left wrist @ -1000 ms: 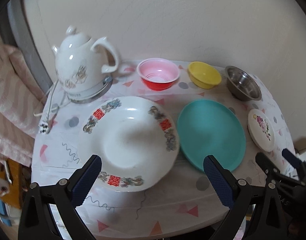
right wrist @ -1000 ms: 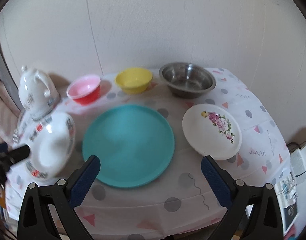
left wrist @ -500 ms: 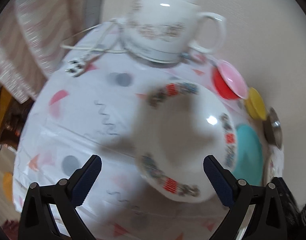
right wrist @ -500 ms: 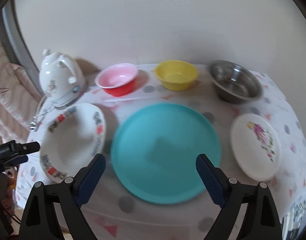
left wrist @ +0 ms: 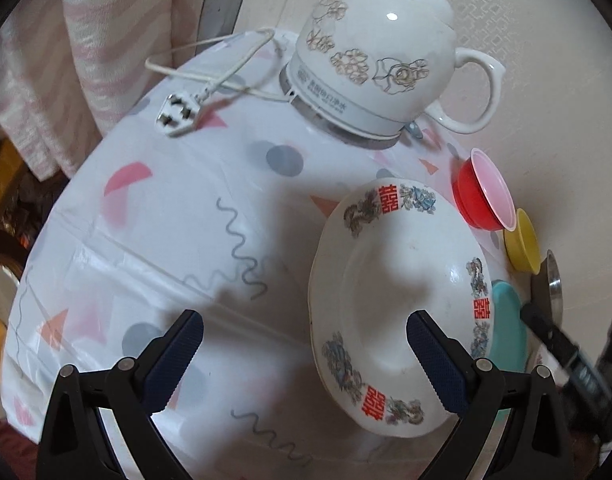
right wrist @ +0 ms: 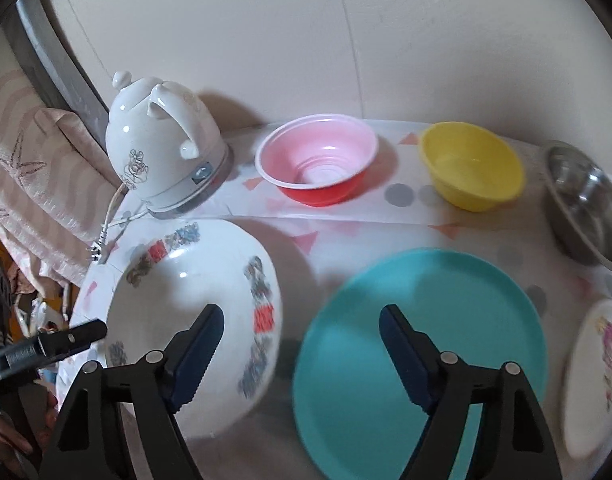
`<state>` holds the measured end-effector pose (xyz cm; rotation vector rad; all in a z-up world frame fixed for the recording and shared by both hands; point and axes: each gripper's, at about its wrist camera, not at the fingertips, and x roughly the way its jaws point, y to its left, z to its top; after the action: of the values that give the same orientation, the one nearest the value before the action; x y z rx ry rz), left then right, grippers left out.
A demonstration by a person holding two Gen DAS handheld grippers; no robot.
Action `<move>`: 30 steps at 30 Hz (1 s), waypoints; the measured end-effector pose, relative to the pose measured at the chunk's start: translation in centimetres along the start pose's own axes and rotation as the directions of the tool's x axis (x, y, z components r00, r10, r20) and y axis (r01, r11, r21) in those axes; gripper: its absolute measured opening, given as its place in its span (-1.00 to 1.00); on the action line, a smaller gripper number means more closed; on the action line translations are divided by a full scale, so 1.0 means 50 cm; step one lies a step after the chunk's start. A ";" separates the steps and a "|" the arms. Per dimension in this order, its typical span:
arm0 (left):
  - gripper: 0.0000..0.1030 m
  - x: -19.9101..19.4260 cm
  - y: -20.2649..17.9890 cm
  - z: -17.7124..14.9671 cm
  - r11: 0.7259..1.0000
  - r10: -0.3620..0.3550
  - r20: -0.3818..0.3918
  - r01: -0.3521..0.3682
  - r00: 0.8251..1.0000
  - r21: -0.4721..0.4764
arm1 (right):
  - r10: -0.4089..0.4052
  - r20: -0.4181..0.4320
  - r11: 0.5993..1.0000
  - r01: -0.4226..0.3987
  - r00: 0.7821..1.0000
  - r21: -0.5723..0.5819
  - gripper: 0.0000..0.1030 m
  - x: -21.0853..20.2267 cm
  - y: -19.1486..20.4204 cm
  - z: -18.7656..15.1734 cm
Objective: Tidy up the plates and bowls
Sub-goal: 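Grasp the rim of the large red-character white plate with both grippers, then lift the red-character plate with both grippers and carry it over the teal plate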
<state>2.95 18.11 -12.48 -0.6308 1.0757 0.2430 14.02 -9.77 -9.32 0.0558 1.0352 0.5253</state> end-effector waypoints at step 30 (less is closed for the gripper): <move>-0.35 0.073 -0.049 -0.006 0.994 -0.027 -0.038 0.031 0.999 0.109 | 0.280 -0.215 0.945 -0.308 0.935 -0.107 -0.45 0.166 0.010 0.044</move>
<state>5.60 15.53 -14.88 -0.5539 1.1066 0.1463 18.95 -5.24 -14.70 0.0359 1.1889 0.8907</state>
